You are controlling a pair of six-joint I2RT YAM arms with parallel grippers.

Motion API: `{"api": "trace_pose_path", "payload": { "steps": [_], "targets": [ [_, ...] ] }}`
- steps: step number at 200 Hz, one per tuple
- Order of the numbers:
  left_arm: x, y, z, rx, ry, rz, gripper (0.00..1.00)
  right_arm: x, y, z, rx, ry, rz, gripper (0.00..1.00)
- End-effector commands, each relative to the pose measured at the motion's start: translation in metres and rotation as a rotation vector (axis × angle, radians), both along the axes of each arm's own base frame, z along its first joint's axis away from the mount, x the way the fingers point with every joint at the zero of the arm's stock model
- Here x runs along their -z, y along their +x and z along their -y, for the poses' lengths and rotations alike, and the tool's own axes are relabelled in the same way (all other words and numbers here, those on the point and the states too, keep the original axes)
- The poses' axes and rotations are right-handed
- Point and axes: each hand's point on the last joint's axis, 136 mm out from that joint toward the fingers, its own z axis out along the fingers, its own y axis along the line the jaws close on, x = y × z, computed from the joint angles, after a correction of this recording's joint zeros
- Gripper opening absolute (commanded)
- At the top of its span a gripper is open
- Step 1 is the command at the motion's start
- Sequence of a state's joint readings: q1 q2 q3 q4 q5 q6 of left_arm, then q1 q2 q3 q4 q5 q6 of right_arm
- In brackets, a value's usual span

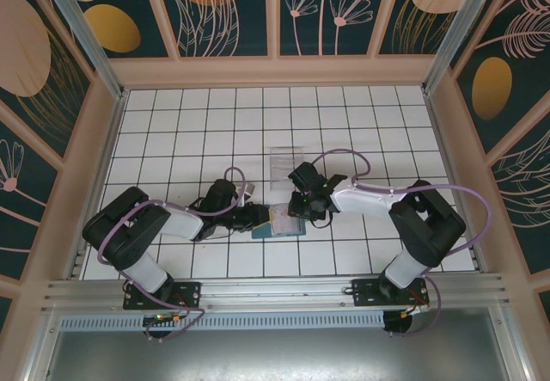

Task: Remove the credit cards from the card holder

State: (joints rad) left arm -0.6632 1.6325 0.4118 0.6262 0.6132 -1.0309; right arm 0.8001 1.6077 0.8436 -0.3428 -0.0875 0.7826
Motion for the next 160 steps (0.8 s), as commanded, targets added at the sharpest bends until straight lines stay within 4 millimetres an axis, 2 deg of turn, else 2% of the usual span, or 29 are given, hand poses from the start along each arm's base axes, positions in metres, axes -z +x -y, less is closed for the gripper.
{"api": "trace_pose_path", "payload": {
  "steps": [1, 58, 67, 133, 137, 160],
  "targets": [
    [0.009, -0.002, 0.000, 0.009, 0.015, -0.033, 0.30, 0.010, -0.007, -0.001, -0.023, -0.025, -0.030, 0.27],
    [0.004, 0.003, 0.009, 0.023, -0.023, -0.036, 0.29, 0.011, -0.008, -0.003, -0.025, -0.022, -0.030, 0.25],
    [0.014, 0.001, 0.009, 0.025, -0.008, -0.060, 0.29, 0.011, -0.008, -0.003, -0.024, -0.020, -0.030, 0.25],
    [0.018, 0.005, 0.006, 0.029, 0.067, -0.056, 0.28, 0.012, -0.010, -0.006, -0.031, -0.017, -0.036, 0.21],
    [0.009, 0.009, 0.006, 0.022, 0.065, -0.033, 0.28, 0.012, -0.009, -0.007, -0.031, -0.016, -0.034, 0.21],
    [-0.002, 0.017, 0.000, 0.007, 0.136, 0.012, 0.28, 0.012, -0.009, -0.006, -0.031, -0.018, -0.032, 0.20]
  ]
}}
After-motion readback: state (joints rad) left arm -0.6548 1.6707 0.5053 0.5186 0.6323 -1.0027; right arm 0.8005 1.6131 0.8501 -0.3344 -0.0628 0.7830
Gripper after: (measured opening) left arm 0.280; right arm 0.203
